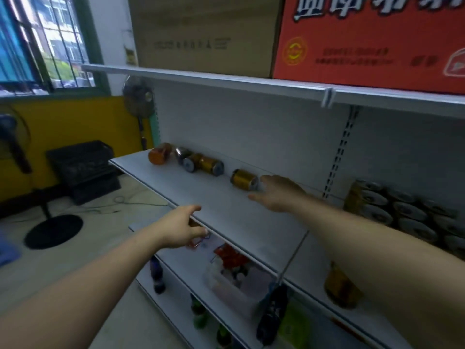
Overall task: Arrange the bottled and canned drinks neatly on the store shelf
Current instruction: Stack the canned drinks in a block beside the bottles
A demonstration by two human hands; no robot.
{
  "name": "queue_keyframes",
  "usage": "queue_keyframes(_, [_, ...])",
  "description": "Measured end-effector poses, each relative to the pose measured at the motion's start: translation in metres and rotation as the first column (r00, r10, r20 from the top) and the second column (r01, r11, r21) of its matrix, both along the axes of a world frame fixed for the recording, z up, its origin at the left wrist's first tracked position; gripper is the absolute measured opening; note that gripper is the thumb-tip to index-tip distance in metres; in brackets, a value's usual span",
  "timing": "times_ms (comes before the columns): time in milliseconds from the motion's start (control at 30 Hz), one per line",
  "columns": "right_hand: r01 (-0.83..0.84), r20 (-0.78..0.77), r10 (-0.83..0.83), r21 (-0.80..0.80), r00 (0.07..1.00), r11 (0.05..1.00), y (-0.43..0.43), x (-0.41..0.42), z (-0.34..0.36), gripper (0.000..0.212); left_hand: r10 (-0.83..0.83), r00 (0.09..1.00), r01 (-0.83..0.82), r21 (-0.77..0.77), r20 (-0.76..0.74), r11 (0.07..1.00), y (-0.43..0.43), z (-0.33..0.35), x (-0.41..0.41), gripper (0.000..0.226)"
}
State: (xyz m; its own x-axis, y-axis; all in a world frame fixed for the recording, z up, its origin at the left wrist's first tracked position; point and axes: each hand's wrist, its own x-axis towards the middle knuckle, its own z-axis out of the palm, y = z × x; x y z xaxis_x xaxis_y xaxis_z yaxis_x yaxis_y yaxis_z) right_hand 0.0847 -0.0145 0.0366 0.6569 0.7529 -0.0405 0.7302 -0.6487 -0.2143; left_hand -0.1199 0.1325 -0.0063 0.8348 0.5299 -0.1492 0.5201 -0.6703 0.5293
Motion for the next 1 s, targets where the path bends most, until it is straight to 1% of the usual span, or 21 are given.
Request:
queue_keyframes(100, [-0.014, -0.018, 0.014, -0.001, 1.0, 1.0, 0.05, 0.033, -0.016, 0.078, 0.027, 0.999, -0.026, 0.073, -0.02, 0.997, 0.043, -0.004, 0.024, 0.073])
queue_keyframes(200, [0.006, -0.055, -0.006, -0.004, 0.998, 1.0, 0.097, 0.07, -0.026, 0.077, 0.046, 0.998, -0.043, 0.083, -0.036, 0.996, 0.087, -0.004, 0.055, 0.074])
queue_keyframes(333, [0.025, -0.061, -0.028, -0.041, 0.998, 0.999, 0.145, 0.113, -0.042, 0.077, 0.048, 0.997, -0.041, 0.12, -0.056, 0.992, 0.138, -0.003, 0.096, 0.073])
queue_keyframes(433, [0.085, -0.037, -0.088, -0.085, 0.995, 0.993, 0.162, 0.13, -0.064, 0.082, 0.028, 0.997, -0.018, 0.128, -0.075, 0.992, 0.174, -0.006, 0.128, 0.072])
queue_keyframes(533, [0.192, -0.064, -0.2, -0.121, 0.978, 0.974, 0.17, 0.131, -0.092, 0.094, -0.018, 0.991, 0.038, 0.153, -0.13, 0.987, 0.209, -0.014, 0.161, 0.073])
queue_keyframes(567, [0.212, -0.049, -0.22, -0.128, 0.974, 0.969, 0.172, 0.13, -0.1, 0.097, -0.036, 0.989, 0.059, 0.163, -0.141, 0.985, 0.221, -0.016, 0.173, 0.073])
queue_keyframes(633, [0.238, 0.046, -0.234, -0.119, 0.971, 0.964, 0.175, 0.129, -0.112, 0.094, -0.078, 0.982, 0.113, 0.204, -0.173, 0.972, 0.244, -0.022, 0.197, 0.072])
queue_keyframes(700, [0.278, 0.122, -0.265, -0.094, 0.956, 0.956, 0.18, 0.129, -0.115, 0.088, -0.16, 0.969, 0.207, 0.267, -0.189, 0.941, 0.269, -0.029, 0.223, 0.068])
queue_keyframes(800, [0.38, 0.117, -0.37, -0.08, 0.922, 0.921, 0.192, 0.129, -0.116, 0.086, -0.275, 0.945, 0.323, 0.378, -0.176, 0.867, 0.303, -0.041, 0.26, 0.079])
queue_keyframes(833, [0.408, 0.1, -0.401, -0.063, 0.911, 0.911, 0.196, 0.126, -0.117, 0.084, -0.299, 0.939, 0.342, 0.394, -0.169, 0.853, 0.311, -0.045, 0.27, 0.081])
queue_keyframes(900, [0.453, 0.039, -0.452, -0.008, 0.891, 0.892, 0.202, 0.12, -0.12, 0.079, -0.331, 0.926, 0.378, 0.441, -0.184, 0.814, 0.324, -0.051, 0.286, 0.076])
queue_keyframes(1000, [0.549, -0.116, -0.542, 0.044, 0.832, 0.834, 0.207, 0.106, -0.124, 0.073, -0.365, 0.899, 0.438, 0.523, -0.243, 0.731, 0.338, -0.057, 0.305, 0.066])
